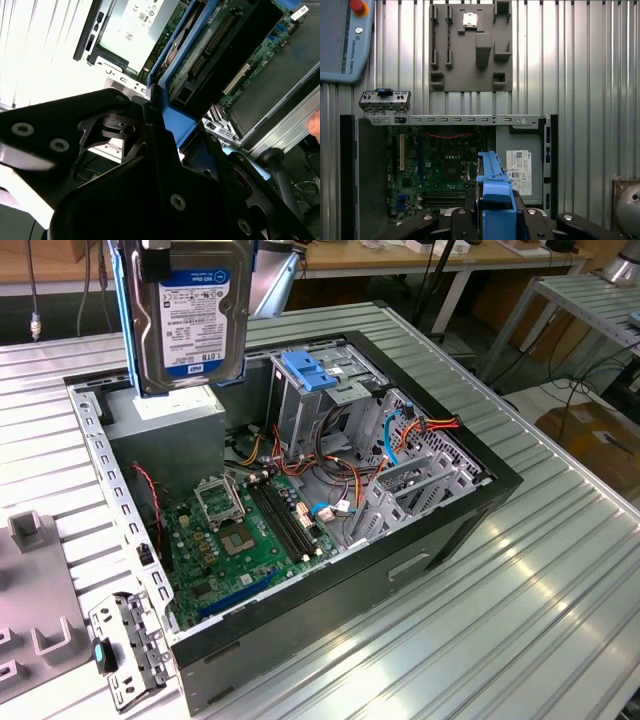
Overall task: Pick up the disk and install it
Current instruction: 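Pick up the disk, then insert the disk into the insertion slot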
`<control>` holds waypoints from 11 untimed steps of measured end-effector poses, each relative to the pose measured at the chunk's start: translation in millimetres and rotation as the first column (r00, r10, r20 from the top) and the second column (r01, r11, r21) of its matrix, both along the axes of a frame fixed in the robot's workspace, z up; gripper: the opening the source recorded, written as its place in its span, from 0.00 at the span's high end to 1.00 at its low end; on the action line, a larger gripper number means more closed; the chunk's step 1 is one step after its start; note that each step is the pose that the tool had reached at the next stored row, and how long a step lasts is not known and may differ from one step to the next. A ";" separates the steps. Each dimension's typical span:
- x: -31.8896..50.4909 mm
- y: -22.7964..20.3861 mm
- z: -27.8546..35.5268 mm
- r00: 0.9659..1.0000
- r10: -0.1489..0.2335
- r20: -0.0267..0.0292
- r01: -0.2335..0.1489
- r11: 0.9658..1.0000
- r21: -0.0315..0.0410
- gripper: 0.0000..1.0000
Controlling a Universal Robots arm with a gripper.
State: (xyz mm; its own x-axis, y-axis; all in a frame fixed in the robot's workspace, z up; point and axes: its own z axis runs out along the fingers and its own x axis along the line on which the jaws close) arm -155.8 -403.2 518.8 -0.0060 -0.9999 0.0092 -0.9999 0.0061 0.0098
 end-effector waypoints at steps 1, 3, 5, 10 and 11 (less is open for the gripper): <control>0.0 0.0 0.0 1.000 0.000 0.000 0.000 1.000 0.000 0.63; 0.4 0.0 0.0 1.000 0.000 0.000 0.000 1.000 0.000 0.63; 0.4 0.0 0.0 1.000 0.000 0.000 0.000 1.000 0.000 0.63; 0.5 0.0 0.0 1.000 0.000 0.000 0.000 1.000 0.000 0.63; 0.5 0.0 0.0 1.000 0.000 0.000 0.000 1.000 0.000 0.63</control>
State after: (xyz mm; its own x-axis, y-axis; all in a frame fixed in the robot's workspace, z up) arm -155.3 -403.2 518.8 -0.0060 -0.9999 0.0093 -0.9999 0.0061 0.0098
